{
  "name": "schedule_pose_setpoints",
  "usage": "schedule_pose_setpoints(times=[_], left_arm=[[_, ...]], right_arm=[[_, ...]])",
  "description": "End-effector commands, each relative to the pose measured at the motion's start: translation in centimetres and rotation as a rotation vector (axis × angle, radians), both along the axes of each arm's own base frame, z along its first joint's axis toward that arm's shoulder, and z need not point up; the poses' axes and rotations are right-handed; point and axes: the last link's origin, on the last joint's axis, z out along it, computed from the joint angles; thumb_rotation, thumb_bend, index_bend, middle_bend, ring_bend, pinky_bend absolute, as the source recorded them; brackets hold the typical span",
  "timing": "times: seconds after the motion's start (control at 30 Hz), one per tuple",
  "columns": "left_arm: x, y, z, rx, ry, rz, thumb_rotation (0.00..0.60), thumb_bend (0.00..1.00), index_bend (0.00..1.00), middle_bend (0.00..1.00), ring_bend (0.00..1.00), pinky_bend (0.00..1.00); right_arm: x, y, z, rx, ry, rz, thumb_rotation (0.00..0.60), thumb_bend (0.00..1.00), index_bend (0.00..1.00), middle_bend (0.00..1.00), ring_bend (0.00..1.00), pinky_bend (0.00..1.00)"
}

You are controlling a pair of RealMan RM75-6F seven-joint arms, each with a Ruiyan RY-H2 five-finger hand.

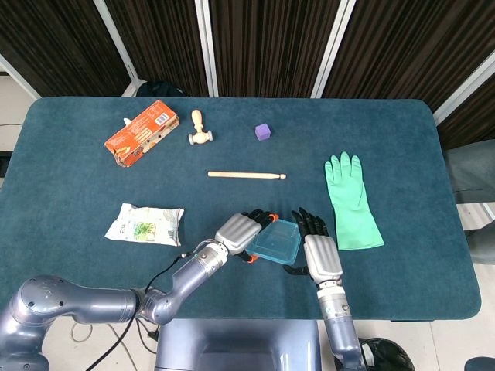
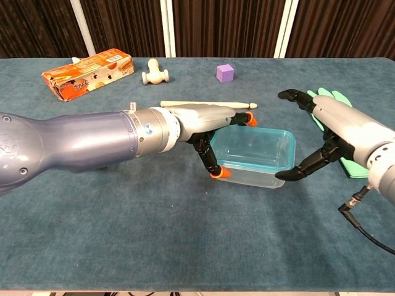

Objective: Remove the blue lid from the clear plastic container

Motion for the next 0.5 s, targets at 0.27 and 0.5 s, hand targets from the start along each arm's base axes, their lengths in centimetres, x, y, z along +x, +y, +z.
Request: schedule_pose_setpoints(times=[0.27,0.5], left_arm=[[0.12,-0.01,-0.03,-0.006,0.017,-0.017,0.600,0.32,0.12,0.21,0.18,0.29],[0.28,0.07,0.14,-0.007,0.019,-0.019,0.600,0.32,0.12,0.21,0.19,0.30]], right_arm=[[0.16,-0.18,0.15,-0.018,-0.011,-0.001,0.600,0.11,0.00,0.00,0.00,0.00],[0.20,-0.32,0.26,-0.028,-0.016,-0.006,0.600,0.11,0.00,0.00,0.00,0.00]])
